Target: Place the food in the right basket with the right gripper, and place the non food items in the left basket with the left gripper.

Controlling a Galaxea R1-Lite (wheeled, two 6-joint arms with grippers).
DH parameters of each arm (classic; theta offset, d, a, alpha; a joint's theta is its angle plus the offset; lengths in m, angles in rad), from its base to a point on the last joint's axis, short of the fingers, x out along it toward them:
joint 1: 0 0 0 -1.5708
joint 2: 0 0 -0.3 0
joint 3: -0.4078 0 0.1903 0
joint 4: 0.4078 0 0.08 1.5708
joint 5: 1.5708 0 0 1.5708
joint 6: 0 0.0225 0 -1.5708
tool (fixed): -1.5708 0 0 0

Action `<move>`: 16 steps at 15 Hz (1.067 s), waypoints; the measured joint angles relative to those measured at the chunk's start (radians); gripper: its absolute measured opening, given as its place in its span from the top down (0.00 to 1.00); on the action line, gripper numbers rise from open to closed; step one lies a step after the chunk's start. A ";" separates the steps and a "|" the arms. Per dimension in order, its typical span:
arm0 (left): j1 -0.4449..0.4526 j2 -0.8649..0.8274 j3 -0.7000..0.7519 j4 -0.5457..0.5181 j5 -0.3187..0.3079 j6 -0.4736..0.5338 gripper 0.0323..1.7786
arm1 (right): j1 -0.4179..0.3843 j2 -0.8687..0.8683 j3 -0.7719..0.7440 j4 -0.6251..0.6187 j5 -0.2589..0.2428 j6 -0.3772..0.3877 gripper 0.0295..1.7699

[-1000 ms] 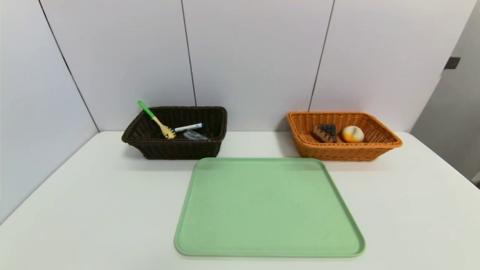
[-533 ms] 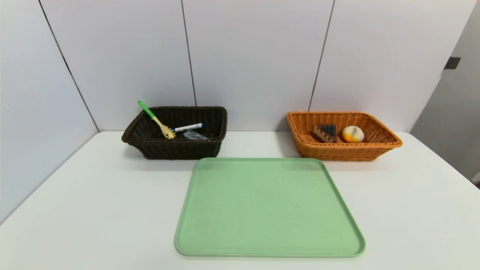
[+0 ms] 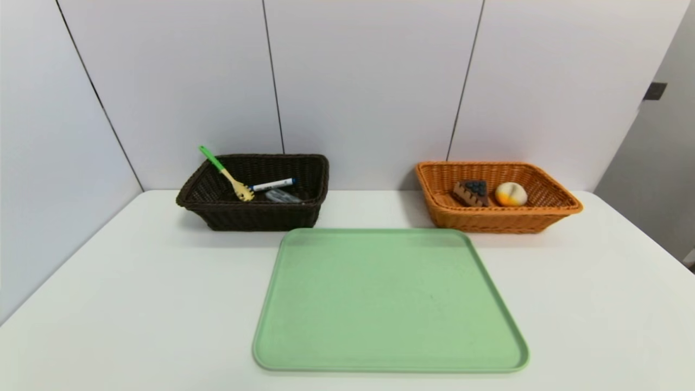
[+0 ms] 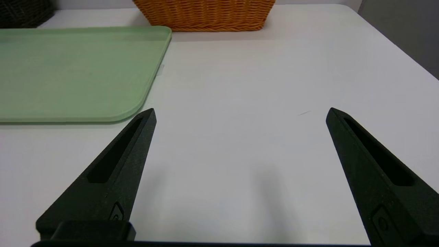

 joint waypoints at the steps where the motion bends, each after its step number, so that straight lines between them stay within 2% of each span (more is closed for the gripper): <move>1: 0.000 0.000 0.000 -0.004 0.013 -0.043 0.05 | 0.000 0.000 -0.001 -0.001 0.000 0.001 0.03; 16: 0.000 0.000 0.000 -0.005 0.015 -0.054 0.05 | -0.002 0.000 0.006 -0.033 0.000 0.002 0.03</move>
